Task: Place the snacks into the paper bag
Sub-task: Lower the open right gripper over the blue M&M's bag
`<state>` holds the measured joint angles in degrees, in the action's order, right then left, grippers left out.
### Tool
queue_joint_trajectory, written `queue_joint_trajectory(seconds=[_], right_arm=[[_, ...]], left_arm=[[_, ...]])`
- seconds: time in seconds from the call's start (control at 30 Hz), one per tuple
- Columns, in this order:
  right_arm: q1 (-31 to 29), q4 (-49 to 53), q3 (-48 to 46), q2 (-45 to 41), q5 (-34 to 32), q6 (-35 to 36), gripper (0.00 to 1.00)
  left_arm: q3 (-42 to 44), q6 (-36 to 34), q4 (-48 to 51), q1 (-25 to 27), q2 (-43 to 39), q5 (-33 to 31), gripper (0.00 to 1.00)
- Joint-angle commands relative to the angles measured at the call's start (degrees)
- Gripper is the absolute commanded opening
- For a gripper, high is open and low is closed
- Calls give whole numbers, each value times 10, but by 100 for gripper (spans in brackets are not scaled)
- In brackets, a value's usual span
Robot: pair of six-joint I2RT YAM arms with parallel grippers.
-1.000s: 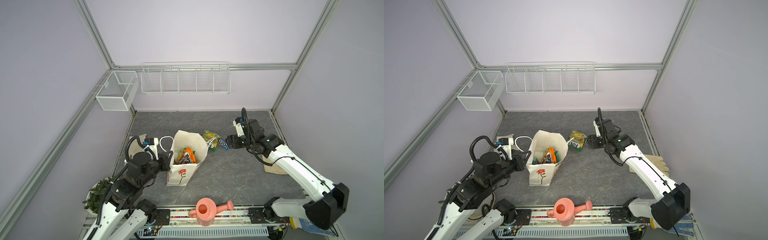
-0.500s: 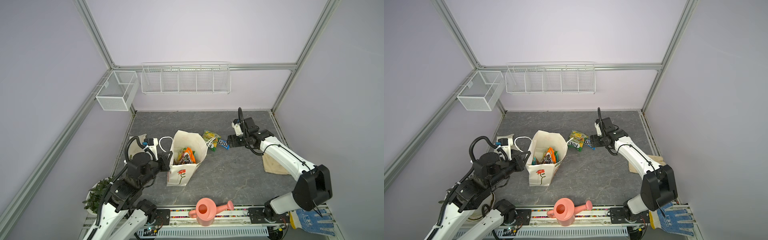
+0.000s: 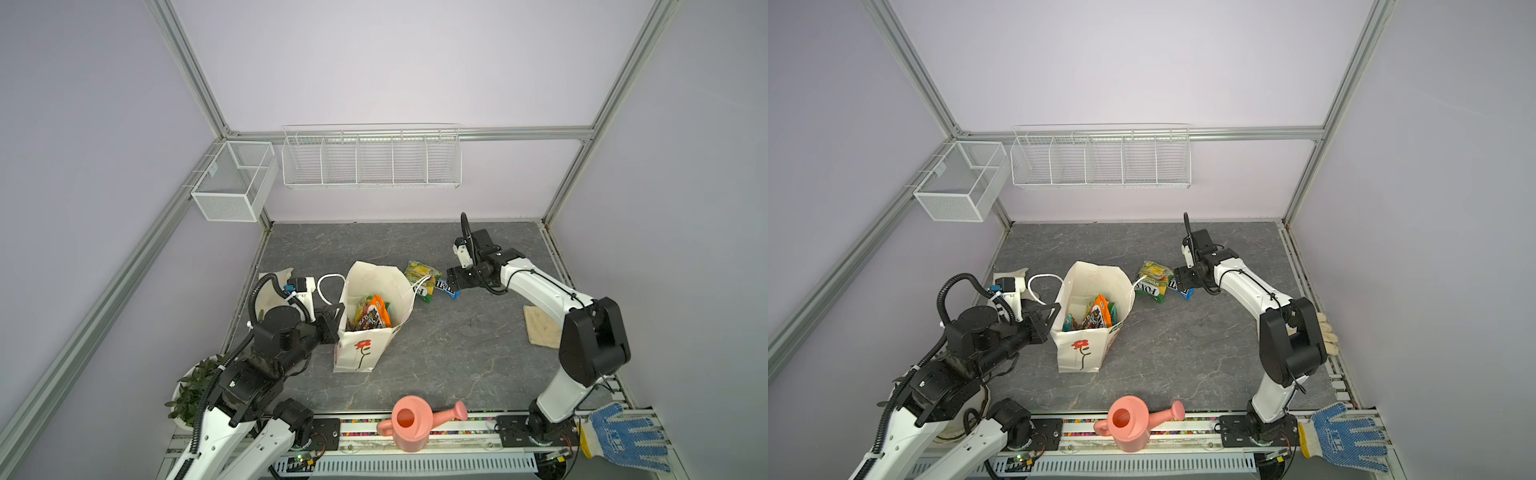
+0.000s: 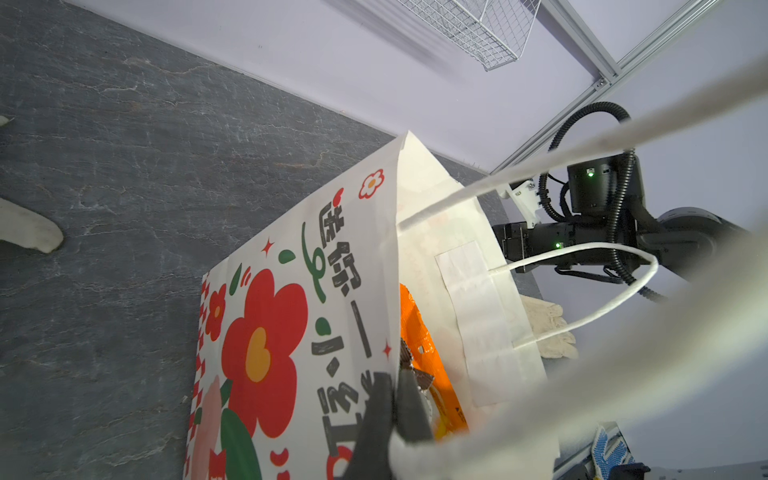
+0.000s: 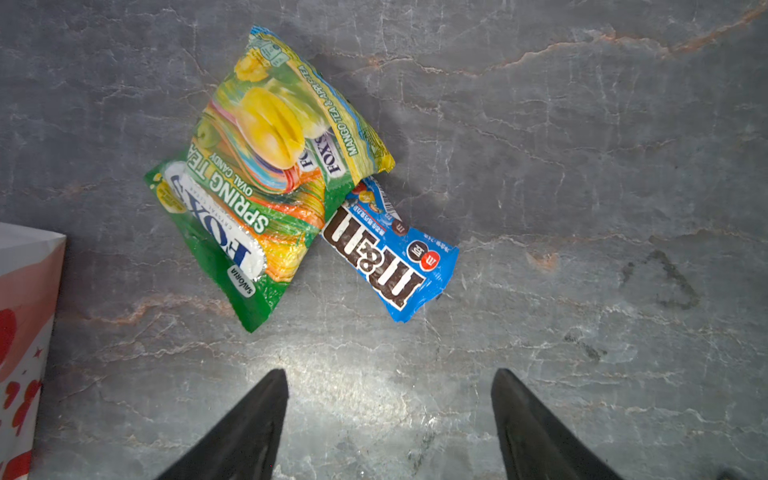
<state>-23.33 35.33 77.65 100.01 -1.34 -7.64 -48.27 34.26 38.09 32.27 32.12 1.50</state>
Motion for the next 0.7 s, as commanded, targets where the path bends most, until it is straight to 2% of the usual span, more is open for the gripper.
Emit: queue_joint_trajectory(seconds=[0.0,0.67], right_arm=[[4,12,20,26,0,16,81],[3,43,94,150,-15,49,87]], left_arm=[[-5,-2,-16,1,-8,-4,0],[-5,-6,-5,1,-15,-8,0]])
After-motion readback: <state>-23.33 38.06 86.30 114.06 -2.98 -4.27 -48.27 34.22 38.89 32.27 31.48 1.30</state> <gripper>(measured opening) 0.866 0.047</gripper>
